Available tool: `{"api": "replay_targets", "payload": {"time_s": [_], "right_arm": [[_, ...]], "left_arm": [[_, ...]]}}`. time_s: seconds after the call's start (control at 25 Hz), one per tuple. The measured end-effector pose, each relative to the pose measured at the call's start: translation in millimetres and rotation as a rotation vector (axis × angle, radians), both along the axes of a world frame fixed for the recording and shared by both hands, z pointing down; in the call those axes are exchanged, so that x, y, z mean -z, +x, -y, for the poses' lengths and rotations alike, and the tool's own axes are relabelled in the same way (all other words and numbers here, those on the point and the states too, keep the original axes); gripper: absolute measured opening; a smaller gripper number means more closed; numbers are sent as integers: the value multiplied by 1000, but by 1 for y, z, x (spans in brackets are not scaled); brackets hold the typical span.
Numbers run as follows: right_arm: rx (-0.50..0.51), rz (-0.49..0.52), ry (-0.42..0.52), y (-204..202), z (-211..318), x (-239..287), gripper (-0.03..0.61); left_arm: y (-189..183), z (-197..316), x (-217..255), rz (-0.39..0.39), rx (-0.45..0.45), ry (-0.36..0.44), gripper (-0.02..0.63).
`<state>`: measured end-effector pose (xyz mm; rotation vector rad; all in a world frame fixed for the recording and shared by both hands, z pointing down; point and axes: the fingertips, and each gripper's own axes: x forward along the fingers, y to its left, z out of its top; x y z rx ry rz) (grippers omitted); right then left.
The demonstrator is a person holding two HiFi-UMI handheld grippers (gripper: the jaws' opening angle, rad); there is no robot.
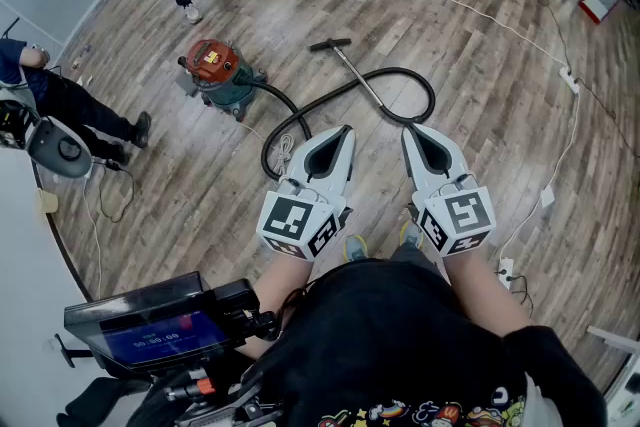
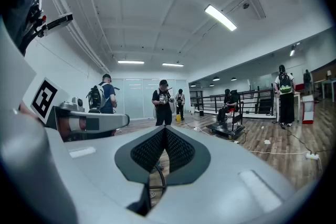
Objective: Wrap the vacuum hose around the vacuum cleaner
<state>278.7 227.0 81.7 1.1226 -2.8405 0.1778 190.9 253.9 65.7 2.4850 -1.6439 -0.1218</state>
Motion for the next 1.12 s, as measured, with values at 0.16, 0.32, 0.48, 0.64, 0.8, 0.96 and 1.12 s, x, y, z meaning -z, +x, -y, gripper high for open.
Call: {"api": "replay_targets", "payload": {"time_s": [0.16, 0.32, 0.48, 0.64, 0.8, 0.96, 1.12], "right_arm": [[-6, 2, -3, -1, -2, -12, 23], [-6, 14, -19, -7, 14, -21, 23], [-10, 8, -43, -12, 56, -36, 23], [-5, 1, -86, -11, 114, -62, 25], [27, -8, -114, -11, 204, -92, 25], [74, -36, -176, -24, 319, -122, 25], [135, -71, -242, -39, 413, -141, 25]], "left_arm": [[1, -1, -8, 8, -18, -3, 2], [-7, 18, -18, 6, -20, -29, 2], [-14, 59, -34, 5, -29, -61, 2], [-16, 117, -56, -1, -16, -101, 2], [-19, 201, -80, 14, 17, -131, 2], [-29, 310, -109, 0, 60, -212, 2], [-33, 406, -129, -13, 76, -297, 1]]}}
